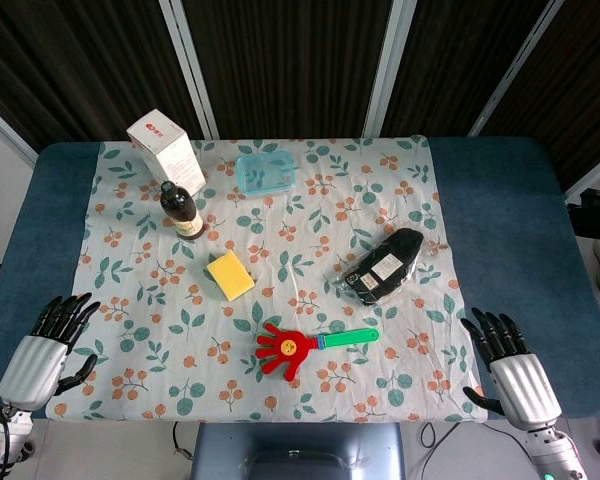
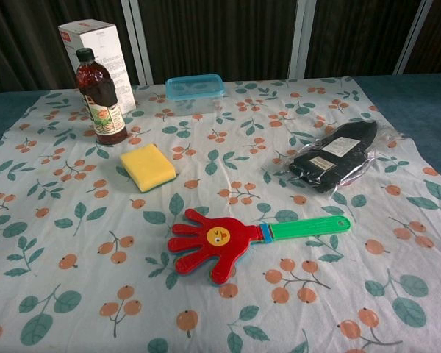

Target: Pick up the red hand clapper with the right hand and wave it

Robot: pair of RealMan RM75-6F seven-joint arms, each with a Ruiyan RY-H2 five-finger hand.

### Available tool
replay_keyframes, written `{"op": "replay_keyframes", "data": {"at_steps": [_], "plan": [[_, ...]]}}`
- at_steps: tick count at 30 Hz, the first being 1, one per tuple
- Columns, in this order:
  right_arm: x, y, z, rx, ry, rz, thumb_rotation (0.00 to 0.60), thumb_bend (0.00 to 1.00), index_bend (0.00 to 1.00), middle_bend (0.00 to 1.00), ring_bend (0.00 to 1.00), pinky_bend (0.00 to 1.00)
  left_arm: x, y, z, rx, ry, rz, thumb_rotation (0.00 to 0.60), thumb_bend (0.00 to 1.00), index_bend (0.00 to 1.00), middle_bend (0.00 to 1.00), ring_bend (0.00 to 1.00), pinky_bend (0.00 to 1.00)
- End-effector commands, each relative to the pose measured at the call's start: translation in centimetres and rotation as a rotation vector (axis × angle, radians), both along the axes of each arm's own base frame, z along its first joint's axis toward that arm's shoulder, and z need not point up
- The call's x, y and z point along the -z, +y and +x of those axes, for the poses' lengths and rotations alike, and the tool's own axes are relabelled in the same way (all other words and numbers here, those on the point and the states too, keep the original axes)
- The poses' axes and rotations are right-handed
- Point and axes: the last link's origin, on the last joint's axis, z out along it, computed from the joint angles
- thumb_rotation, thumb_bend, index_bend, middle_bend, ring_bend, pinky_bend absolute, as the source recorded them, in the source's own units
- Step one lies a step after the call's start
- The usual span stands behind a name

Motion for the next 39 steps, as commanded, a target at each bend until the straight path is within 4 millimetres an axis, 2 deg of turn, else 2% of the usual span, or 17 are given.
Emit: {"op": "replay_keyframes", "data": {"at_steps": [1,4,9,16,20,26,33,39], "plan": [[0.1,0.0,0.0,0.004,-0.002,0.005,0.600,0.15,0.00,0.00,0.00,0.00,0.1,0.0,0.0,0.000,0.002,-0.004,0.600,0.37,0.00,0.00,0.00,0.02],[0.4,-0.3,-0.1,0.003,0.002,0.006,0.600,0.15,0.00,0.00,0.00,0.00,0.1,0.1,-0.1,-0.004,0.000,-0.012,0.600,0.37,0.00,0.00,0.00,0.02],[2.4,-1.5,0.6,-0.022,-0.022,0.040,0.600,0.15,0.00,0.00,0.00,0.00,0.0,0.2,-0.1,-0.008,-0.008,-0.022,0.600,0.37,0.00,0.00,0.00,0.02],[6.2,-4.5,4.0,-0.084,0.013,0.109,0.600,0.15,0.02,0.00,0.00,0.00,-0.5,-0.3,-0.1,-0.010,-0.009,-0.038,0.600,0.37,0.00,0.00,0.00,0.02],[9.2,-6.9,5.8,-0.068,0.004,0.171,0.600,0.18,0.18,0.00,0.00,0.00,-1.1,-0.5,-0.3,-0.020,-0.021,-0.034,0.600,0.38,0.00,0.00,0.00,0.02],[12.5,-8.9,8.0,-0.099,-0.007,0.189,0.600,0.26,0.37,0.00,0.00,0.00,-2.1,-0.7,-0.6,-0.040,-0.045,-0.007,0.600,0.39,0.00,0.00,0.00,0.02],[15.0,-10.4,8.6,-0.072,-0.031,0.230,0.600,0.33,0.47,0.00,0.00,0.00,-2.1,-0.6,-0.8,-0.066,-0.032,-0.016,0.600,0.41,0.03,0.00,0.00,0.03],[17.0,-11.5,8.8,-0.053,-0.062,0.247,0.600,0.37,0.52,0.00,0.00,0.00,-2.0,-0.6,-0.7,-0.071,-0.029,-0.020,0.600,0.41,0.03,0.00,0.00,0.03]]}}
